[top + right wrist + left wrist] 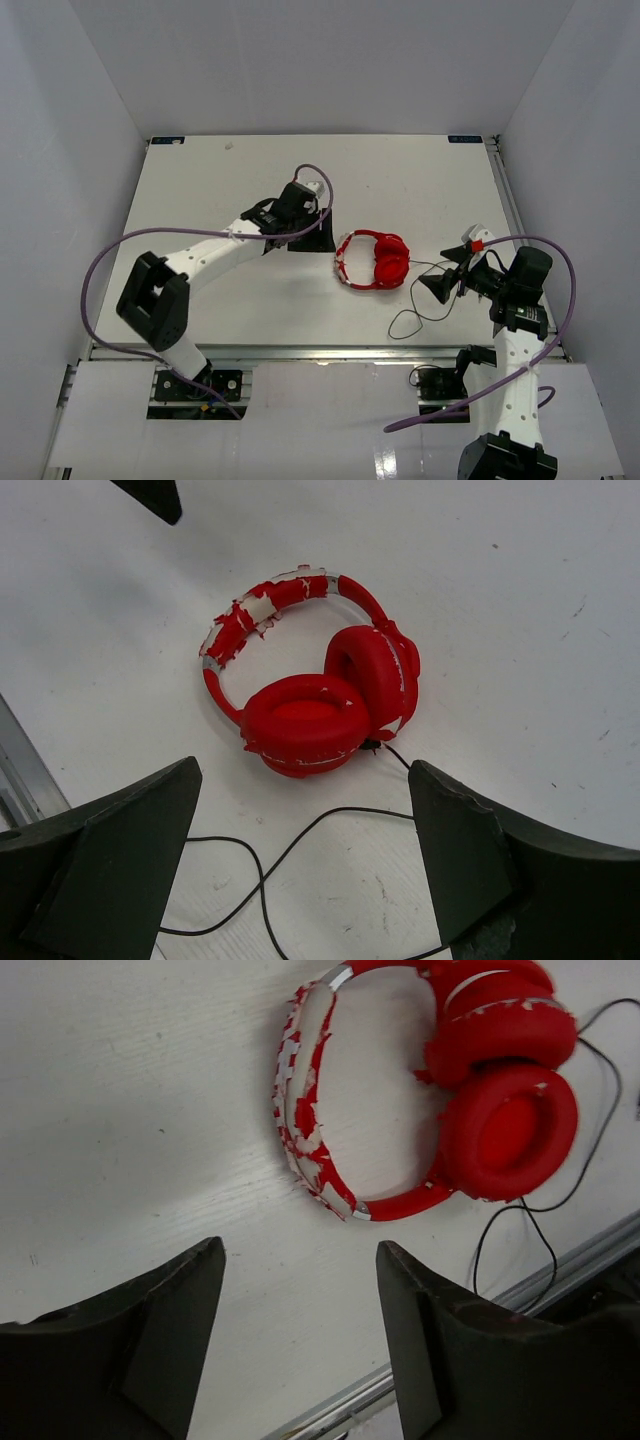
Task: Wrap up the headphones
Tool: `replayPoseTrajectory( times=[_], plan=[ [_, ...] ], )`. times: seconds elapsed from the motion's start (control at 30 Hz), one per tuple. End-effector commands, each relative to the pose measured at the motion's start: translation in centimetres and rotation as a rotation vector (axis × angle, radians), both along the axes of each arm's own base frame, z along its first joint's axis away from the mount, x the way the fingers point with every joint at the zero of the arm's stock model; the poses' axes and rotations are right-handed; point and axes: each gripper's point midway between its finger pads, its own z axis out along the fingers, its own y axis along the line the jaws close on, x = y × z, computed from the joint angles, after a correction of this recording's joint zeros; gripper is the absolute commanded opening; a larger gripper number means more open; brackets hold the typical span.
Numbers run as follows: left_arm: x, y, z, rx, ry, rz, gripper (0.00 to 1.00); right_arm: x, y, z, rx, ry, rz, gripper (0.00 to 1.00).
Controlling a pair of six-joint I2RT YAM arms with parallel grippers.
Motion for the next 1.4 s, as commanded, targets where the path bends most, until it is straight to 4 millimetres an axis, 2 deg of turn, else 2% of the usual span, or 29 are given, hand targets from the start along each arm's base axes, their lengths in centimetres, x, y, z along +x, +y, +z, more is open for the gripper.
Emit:
replayPoseTrajectory(
  times=[0.0, 0.23, 0.33, 0.53, 0.73, 1.13, 1.27, 1.37],
  plan=[
    [1.6, -1.4, -2.3, 0.123, 0.076, 0.121, 0.70, 0.1, -0.1, 0.9, -0.003, -0.030, 0.011, 0.90],
    [2.9, -5.1, -5.3, 0.187, 0.082, 0.179, 0.69, 0.2, -0.2, 0.9, -0.002, -0.027, 0.003, 0.90],
    [3.5, -5.9, -6.1, 0.199, 0.083, 0.205, 0.69, 0.2, -0.3, 1.1, -0.003, -0.031, -0.003, 0.90],
    [3.7, -5.8, -8.0, 0.264, 0.076, 0.240, 0.66, 0.2, -0.4, 1.2, -0.004, -0.035, -0.010, 0.90],
    [2.8, -5.3, -10.0, 0.344, 0.067, 0.262, 0.62, 0.3, -0.5, 1.2, -0.002, -0.031, -0.015, 0.90],
    [2.0, -5.6, -11.8, 0.400, 0.059, 0.272, 0.40, 0.3, -0.7, 1.2, 0.000, -0.035, -0.025, 0.90],
    [1.6, -5.3, -12.4, 0.404, 0.071, 0.284, 0.27, 0.2, -0.7, 1.3, 0.001, -0.039, -0.026, 0.90],
    [1.7, -5.5, -11.7, 0.387, 0.058, 0.284, 0.14, 0.1, -0.7, 1.4, 0.001, -0.047, -0.024, 0.90]
  ],
)
